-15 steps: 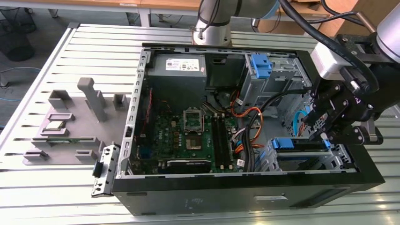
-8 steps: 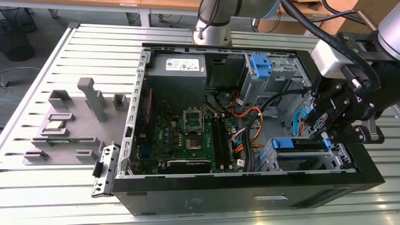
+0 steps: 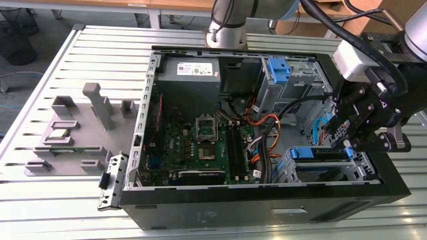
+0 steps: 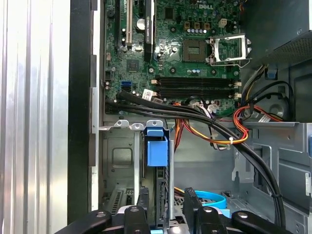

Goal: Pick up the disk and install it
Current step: 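Insert the first disk wire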

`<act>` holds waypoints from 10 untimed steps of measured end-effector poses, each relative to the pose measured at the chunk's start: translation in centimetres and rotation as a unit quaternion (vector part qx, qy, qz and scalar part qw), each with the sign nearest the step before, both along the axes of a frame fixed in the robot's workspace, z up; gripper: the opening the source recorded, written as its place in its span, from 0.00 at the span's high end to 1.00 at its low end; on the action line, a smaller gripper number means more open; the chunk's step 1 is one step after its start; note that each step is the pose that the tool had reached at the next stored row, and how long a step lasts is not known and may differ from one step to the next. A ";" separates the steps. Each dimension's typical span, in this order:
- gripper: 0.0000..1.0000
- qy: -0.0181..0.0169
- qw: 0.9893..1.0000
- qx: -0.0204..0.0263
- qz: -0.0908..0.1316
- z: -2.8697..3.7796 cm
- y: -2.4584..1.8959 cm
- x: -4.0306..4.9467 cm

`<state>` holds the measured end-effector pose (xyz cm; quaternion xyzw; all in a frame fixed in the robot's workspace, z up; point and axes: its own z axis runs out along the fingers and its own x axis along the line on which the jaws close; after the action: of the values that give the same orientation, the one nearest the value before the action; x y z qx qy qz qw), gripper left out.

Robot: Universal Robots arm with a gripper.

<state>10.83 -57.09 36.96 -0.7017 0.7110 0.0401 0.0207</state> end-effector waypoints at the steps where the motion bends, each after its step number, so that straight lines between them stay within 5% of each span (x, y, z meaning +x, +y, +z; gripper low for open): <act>1: 0.58 0.000 1.000 0.000 0.000 -0.01 0.04 0.00; 10: 0.58 0.000 1.000 0.000 0.000 -0.04 0.20 0.01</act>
<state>10.85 -56.89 36.92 -0.7017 0.7110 0.0403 0.0209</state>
